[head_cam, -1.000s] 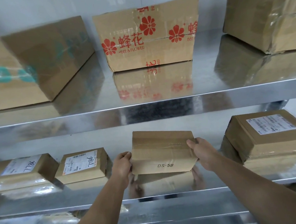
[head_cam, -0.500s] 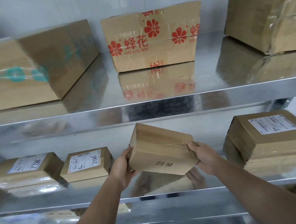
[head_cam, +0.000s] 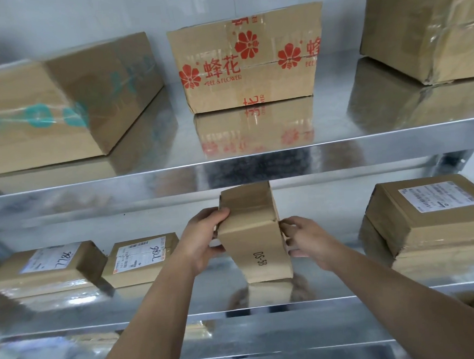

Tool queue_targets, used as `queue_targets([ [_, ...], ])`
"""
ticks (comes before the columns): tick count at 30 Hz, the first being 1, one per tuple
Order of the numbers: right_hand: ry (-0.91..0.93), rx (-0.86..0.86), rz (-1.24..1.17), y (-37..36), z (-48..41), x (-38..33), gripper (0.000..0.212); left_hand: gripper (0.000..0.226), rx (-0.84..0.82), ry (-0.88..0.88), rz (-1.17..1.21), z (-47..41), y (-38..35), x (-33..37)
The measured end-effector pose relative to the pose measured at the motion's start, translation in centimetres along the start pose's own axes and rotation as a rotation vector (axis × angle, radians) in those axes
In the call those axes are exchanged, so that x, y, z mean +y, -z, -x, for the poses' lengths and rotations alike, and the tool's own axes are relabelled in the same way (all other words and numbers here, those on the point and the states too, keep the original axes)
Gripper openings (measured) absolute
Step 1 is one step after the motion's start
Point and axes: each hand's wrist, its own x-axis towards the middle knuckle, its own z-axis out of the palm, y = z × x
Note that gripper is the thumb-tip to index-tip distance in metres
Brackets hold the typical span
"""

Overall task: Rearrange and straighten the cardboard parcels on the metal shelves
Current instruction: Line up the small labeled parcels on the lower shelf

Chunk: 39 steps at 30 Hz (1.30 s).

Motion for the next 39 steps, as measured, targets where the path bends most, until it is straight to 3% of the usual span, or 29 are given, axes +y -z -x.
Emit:
queue_targets([
  [5, -0.106, -0.072, -0.212, 0.1, 0.7, -3.0, 0.055, 0.02, 0.052, -0.001, -0.054, 0.0, -1.1, 0.8],
  [10, -0.098, -0.106, -0.158, 0.7, 0.6, -5.2, 0.076, 0.027, 0.065, 0.041, -0.122, -0.2, -1.9, 1.2],
  [19, -0.068, -0.111, -0.038, 0.5, 1.1, -6.3, 0.047, 0.024, 0.056, 0.045, -0.2, -0.1, -2.7, 1.7],
  [39, -0.058, -0.07, 0.086, 0.5, 1.7, -7.3, 0.042, 0.024, 0.102, 0.043, -0.233, -0.2, -2.8, 1.6],
])
